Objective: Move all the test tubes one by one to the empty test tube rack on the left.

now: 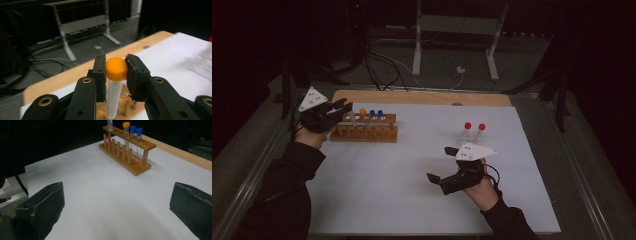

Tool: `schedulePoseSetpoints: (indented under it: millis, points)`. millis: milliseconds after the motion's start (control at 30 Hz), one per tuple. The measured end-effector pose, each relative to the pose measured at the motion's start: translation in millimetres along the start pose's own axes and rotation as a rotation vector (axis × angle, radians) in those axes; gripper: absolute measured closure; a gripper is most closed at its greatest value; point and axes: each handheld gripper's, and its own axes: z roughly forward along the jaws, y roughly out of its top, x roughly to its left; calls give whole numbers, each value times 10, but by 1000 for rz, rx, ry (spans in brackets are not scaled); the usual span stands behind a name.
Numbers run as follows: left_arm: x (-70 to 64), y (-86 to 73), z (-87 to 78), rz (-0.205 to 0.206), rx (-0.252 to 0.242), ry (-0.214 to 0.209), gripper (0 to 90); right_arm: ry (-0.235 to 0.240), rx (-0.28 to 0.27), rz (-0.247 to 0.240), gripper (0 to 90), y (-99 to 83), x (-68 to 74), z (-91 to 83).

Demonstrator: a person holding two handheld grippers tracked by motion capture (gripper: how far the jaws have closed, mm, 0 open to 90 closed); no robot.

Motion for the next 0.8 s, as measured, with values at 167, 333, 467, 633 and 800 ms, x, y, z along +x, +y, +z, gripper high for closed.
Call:
schedulePoseSetpoints:
  millis: [167, 333, 467, 633, 800]
  points:
    - [72, 3, 101, -40, -17, 24, 720, 1, 1, 2, 0, -3, -3, 0]
    - [119, -55, 303, -44, 3, 66, 721, 0, 1, 1, 0, -9, -13, -1]
    - [141, -124, 386, -48, 11, 84, 720, 1, 1, 5, 0, -15, -20, -9]
    - [174, -259, 503, -69, 46, 98, 720, 2, 4, 6, 0, -23, -28, -9]
    - [177, -387, 611, -75, 92, 94, 720, 9, 2, 12, 0, -28, -33, -10]
